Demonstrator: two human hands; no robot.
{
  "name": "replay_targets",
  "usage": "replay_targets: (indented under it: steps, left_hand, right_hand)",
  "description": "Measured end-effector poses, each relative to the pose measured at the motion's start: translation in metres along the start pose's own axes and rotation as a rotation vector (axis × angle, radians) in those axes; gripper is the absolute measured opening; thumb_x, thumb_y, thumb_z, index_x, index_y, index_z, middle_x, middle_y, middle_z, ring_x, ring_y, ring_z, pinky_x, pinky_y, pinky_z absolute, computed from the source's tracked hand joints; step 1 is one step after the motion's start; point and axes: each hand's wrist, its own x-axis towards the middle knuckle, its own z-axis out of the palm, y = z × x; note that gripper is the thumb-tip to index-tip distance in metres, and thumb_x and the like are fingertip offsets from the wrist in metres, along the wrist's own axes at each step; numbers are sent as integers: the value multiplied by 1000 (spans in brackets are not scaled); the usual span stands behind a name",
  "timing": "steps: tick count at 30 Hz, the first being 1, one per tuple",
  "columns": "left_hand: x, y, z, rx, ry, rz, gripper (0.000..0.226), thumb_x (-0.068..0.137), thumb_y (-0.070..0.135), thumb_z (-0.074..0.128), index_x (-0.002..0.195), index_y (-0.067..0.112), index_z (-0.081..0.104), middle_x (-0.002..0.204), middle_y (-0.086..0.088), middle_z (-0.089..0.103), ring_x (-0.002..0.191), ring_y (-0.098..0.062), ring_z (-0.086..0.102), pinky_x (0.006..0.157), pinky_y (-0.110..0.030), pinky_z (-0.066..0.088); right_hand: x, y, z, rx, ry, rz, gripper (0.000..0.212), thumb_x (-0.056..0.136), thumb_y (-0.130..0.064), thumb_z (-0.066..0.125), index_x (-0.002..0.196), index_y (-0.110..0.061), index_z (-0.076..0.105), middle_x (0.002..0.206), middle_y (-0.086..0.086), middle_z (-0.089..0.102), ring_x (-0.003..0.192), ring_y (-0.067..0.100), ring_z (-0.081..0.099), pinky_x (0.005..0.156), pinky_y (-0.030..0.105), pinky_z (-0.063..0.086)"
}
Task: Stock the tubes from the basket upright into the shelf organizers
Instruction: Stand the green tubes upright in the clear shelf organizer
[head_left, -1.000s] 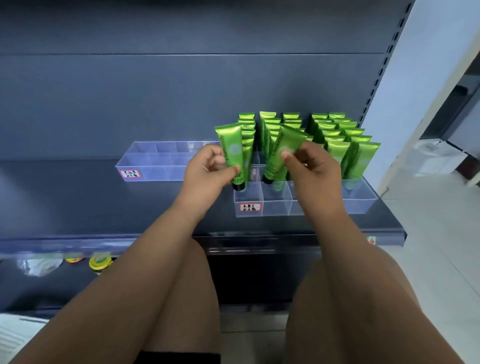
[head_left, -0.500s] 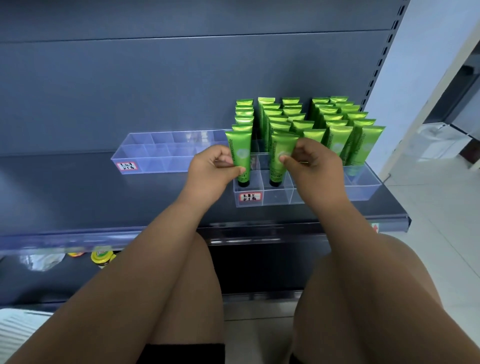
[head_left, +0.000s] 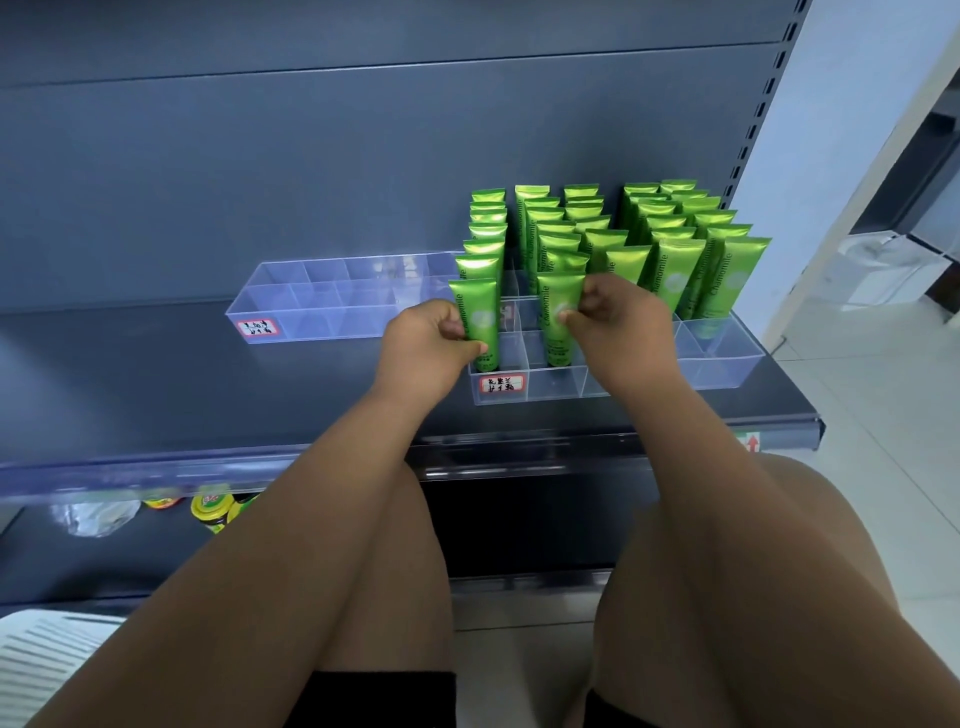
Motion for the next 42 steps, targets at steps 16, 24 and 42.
replay_targets:
  steps: [16, 24, 42]
  left_hand:
    - [1, -1, 10, 48, 38, -2, 22, 80, 15, 83, 89, 6, 65, 85, 3, 65, 80, -15, 61, 67, -19, 46]
    - [1, -3, 11, 20, 45, -26, 21, 81, 17, 83, 92, 15, 65, 92, 3, 67, 85, -12, 62, 76, -21, 50]
    - [-3, 1, 10, 11, 36, -37, 19, 83, 14, 81, 88, 16, 64, 84, 8, 62, 81, -9, 60, 67, -11, 43]
  right_hand:
    - [3, 0, -3, 23, 25, 67, 15, 89, -17, 75, 94, -14, 61, 85, 0, 64, 83, 24, 62, 68, 23, 39]
    - [6, 2, -4, 45, 20, 103, 17, 89, -21, 76, 100, -22, 62, 88, -8, 62, 83, 16, 59, 62, 14, 37]
    - [6, 6, -5, -21, -10, 58, 20, 89, -19, 74, 105, -20, 62, 83, -9, 62, 85, 23, 65, 75, 30, 52]
